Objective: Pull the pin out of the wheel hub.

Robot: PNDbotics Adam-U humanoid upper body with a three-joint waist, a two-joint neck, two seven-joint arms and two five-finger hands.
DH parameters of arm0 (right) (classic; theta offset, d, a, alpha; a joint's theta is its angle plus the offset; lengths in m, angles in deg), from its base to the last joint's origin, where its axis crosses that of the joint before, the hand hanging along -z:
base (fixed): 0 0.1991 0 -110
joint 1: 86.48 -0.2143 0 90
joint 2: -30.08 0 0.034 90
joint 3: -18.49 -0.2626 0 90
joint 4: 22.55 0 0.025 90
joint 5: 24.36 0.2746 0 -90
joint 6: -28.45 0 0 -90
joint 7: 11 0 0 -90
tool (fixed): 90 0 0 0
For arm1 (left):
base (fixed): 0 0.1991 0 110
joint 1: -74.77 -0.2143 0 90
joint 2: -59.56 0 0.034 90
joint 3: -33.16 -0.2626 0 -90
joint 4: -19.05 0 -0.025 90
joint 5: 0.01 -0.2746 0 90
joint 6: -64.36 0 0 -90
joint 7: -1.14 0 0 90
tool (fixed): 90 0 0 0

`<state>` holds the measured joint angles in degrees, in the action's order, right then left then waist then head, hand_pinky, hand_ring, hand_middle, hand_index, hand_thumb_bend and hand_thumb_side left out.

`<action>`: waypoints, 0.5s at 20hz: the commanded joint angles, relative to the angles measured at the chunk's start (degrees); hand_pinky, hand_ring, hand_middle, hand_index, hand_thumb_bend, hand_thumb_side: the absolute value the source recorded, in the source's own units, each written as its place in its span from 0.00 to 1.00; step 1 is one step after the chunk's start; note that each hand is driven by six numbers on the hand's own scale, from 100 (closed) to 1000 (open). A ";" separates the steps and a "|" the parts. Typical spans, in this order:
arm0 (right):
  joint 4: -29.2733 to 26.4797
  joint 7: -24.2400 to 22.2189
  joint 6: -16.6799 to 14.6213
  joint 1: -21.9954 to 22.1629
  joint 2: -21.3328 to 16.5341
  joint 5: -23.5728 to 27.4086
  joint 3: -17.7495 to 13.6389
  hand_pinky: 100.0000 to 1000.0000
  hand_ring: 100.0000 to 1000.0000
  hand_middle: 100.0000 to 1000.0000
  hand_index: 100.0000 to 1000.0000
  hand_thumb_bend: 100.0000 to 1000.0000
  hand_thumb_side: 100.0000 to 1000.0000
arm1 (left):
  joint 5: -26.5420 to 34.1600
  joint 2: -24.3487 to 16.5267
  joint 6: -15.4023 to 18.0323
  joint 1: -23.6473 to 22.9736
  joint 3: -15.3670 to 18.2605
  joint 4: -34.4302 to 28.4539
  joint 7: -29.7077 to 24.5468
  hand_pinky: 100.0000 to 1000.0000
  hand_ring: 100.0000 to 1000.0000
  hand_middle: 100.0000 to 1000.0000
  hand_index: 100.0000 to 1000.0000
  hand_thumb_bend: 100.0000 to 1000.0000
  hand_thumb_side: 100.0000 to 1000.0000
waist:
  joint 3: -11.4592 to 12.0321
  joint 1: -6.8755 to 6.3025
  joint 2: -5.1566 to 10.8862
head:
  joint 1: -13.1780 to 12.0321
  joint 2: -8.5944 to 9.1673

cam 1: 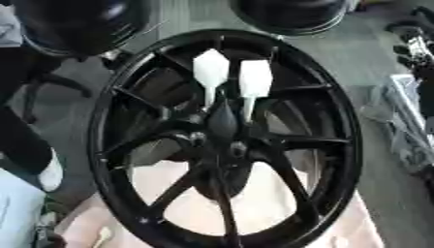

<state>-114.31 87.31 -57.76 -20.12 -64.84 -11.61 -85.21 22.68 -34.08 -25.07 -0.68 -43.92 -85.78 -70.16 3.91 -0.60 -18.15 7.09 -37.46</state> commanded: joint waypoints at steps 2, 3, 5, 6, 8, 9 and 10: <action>-1.03 0.14 0.21 -0.51 -1.01 -0.12 -0.34 0.90 0.78 0.75 0.91 0.07 0.45 | 0.21 -1.00 0.11 0.34 0.77 -0.41 -0.24 0.77 0.82 0.80 0.85 0.10 0.70 | 0.00 -0.03 0.86 | -0.22 0.12; -0.95 0.20 0.29 -0.54 -1.03 -0.10 -0.34 0.90 0.78 0.74 0.91 0.07 0.45 | 0.20 -1.00 0.08 0.36 0.76 -0.40 -0.26 0.77 0.82 0.80 0.85 0.10 0.70 | 0.01 -0.02 0.85 | -0.24 0.11; -0.79 0.28 0.44 -0.62 -1.18 -0.06 -0.31 0.90 0.78 0.74 0.91 0.07 0.45 | 0.19 -0.98 0.06 0.42 0.78 -0.37 -0.29 0.77 0.82 0.80 0.85 0.10 0.70 | 0.10 -0.02 0.81 | -0.19 0.18; -0.69 0.27 0.49 -0.65 -1.27 -0.03 -0.27 0.90 0.78 0.74 0.91 0.08 0.46 | 0.18 -0.96 0.05 0.45 0.80 -0.36 -0.30 0.77 0.82 0.80 0.85 0.10 0.70 | 0.15 -0.02 0.80 | -0.19 0.22; -0.33 0.10 0.63 -0.74 -1.60 -0.01 -0.14 0.90 0.78 0.74 0.91 0.08 0.46 | 0.17 -0.93 0.05 0.49 0.83 -0.34 -0.31 0.77 0.82 0.80 0.85 0.10 0.70 | 0.26 0.01 0.81 | -0.40 0.36; -0.12 -0.12 0.72 -0.83 -1.97 -0.01 0.04 0.90 0.78 0.74 0.92 0.08 0.46 | 0.14 -1.02 0.04 0.43 0.83 -0.32 -0.34 0.77 0.82 0.80 0.85 0.10 0.70 | 0.26 0.13 0.90 | -0.44 0.24; 0.09 -0.37 0.78 -1.03 -2.45 0.10 0.21 0.90 0.78 0.74 0.92 0.09 0.46 | 0.11 -1.16 0.01 0.30 0.81 -0.27 -0.38 0.77 0.82 0.80 0.85 0.10 0.70 | 0.21 0.27 1.05 | -0.45 0.06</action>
<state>-113.80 87.11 -57.07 -20.28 -65.11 -11.55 -84.90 22.68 -34.08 -25.09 -0.67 -43.87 -85.72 -70.31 4.05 -0.34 -18.14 6.80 -37.58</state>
